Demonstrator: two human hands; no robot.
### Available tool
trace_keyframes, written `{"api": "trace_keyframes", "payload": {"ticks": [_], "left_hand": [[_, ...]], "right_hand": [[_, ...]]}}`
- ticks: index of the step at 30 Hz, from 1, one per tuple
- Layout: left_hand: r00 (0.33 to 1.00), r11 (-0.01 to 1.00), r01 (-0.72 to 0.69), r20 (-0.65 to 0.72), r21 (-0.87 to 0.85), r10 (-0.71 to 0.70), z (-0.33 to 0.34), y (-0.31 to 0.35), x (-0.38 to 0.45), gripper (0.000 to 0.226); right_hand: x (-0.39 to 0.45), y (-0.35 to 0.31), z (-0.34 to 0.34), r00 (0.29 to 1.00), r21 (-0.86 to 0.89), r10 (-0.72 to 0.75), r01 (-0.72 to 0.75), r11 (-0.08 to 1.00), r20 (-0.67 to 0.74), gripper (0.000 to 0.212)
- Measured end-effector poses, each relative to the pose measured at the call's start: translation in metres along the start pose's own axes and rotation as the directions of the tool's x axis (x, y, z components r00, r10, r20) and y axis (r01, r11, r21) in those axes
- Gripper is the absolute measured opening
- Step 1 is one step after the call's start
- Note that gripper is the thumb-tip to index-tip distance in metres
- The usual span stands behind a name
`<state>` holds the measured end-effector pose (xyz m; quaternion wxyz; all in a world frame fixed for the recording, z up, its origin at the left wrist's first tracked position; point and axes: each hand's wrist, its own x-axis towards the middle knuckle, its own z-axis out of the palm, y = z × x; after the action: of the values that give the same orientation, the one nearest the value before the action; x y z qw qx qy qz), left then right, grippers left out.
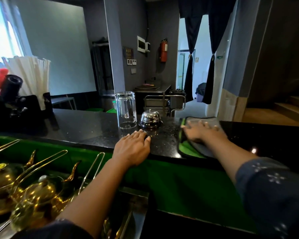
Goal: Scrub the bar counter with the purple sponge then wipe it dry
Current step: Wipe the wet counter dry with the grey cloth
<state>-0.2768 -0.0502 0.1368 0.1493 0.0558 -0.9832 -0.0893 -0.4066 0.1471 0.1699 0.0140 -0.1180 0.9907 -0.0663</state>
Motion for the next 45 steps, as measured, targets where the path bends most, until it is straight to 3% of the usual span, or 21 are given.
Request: {"api": "trace_keyframes", "payload": {"ticks": [4,8,12,18,21,25,31,35,40,45], "left_hand": [[1.0,1.0,-0.006,0.016,0.004,0.006,-0.002,0.003,0.001,0.052],[0.997,1.0,-0.002,0.08,0.009,0.002,-0.006,0.001,-0.001,0.053],[0.995,1.0,-0.018,0.103,-0.009,0.018,-0.01,-0.002,-0.005,0.053],[0.997,1.0,-0.008,0.078,-0.009,0.009,-0.006,-0.002,-0.003,0.053],[0.998,1.0,0.01,0.059,0.011,-0.01,-0.003,0.001,-0.002,0.053],[0.999,1.0,0.008,0.049,0.022,-0.009,-0.002,0.003,-0.001,0.053],[0.998,0.999,0.017,0.053,0.027,-0.018,-0.003,0.004,-0.001,0.052],[0.996,1.0,0.01,0.085,0.01,-0.011,-0.006,0.001,-0.002,0.052],[0.995,1.0,-0.006,0.104,0.015,0.005,-0.008,-0.004,-0.003,0.051],[0.986,1.0,0.028,0.162,0.011,-0.029,-0.011,0.003,-0.004,0.051]], "right_hand": [[-0.024,-0.074,0.019,0.995,0.001,-0.093,0.093,0.996,0.027,0.068],[-0.035,-0.076,0.024,0.987,0.034,-0.158,0.157,0.987,0.033,0.068],[-0.032,-0.008,0.02,0.981,0.043,-0.194,0.195,0.98,-0.012,0.065],[-0.023,0.19,0.0,0.987,-0.055,0.152,-0.155,0.986,-0.052,0.073],[-0.029,0.222,-0.003,0.962,-0.065,0.269,-0.271,0.96,-0.04,0.074],[-0.036,0.173,-0.004,0.96,-0.01,0.272,-0.273,0.962,-0.064,0.068],[-0.048,0.018,0.014,0.996,-0.02,-0.073,0.072,0.997,-0.059,0.066],[-0.048,-0.014,0.02,0.986,0.027,-0.164,0.163,0.986,0.012,0.07],[-0.046,0.047,0.016,0.977,0.026,-0.213,0.212,0.977,0.006,0.07],[-0.055,0.169,0.003,0.999,-0.013,0.017,-0.018,1.0,-0.05,0.069]]}}
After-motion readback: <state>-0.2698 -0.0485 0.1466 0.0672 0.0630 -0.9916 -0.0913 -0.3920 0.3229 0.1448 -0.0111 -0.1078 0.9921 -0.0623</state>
